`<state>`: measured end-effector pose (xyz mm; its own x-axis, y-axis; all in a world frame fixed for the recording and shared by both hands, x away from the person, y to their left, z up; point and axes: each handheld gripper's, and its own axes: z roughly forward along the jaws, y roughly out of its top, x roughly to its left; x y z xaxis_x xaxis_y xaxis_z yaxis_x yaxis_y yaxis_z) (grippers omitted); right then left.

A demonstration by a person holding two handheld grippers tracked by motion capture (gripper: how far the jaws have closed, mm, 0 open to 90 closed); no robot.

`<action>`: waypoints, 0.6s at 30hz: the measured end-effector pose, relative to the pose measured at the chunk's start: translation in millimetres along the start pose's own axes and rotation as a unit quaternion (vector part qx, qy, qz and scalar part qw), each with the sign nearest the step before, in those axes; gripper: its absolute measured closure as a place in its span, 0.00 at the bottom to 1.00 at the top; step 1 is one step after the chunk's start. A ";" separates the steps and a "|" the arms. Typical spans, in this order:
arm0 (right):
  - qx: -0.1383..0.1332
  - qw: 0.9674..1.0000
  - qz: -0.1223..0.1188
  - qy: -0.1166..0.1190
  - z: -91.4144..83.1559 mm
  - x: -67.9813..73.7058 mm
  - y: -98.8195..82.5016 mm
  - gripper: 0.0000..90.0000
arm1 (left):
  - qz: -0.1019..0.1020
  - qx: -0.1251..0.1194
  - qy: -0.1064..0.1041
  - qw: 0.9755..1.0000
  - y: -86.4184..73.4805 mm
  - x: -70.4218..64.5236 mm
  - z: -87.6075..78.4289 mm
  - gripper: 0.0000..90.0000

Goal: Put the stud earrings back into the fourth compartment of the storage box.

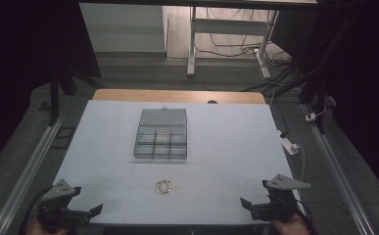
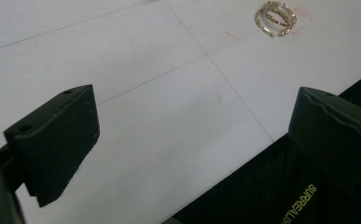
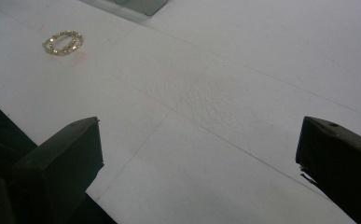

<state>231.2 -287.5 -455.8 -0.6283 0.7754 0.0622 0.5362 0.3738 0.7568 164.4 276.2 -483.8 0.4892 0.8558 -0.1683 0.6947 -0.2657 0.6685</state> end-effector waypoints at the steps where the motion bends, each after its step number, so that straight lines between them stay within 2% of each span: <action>1: -0.001 1.000 0.003 -0.001 -0.4 -0.8 0.1 0.01 | 0.002 0.001 -0.001 1.000 0.1 0.2 0.1 0.02; 4: -0.003 1.000 0.013 0.002 -1.0 -3.8 0.4 0.01 | 0.000 0.006 -0.004 1.000 0.6 0.4 1.2 0.02; 7: -0.005 1.000 0.006 -0.014 -1.2 -7.7 0.0 0.01 | 0.003 0.011 -0.006 1.000 1.2 0.6 2.0 0.02; 11: -0.005 1.000 0.022 0.000 -1.3 -11.4 -0.6 0.01 | 0.001 0.011 -0.009 1.000 1.8 1.4 2.6 0.02; 18: 0.010 1.000 0.004 0.001 0.6 -8.2 -0.5 0.01 | 0.007 0.022 -0.009 1.000 3.4 0.3 5.3 0.01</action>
<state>236.3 -293.8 -457.1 -0.6254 0.7772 0.0690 0.5525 0.3787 0.7425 169.7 273.2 -485.4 0.5091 0.8434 -0.1721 0.7098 -0.2983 0.6381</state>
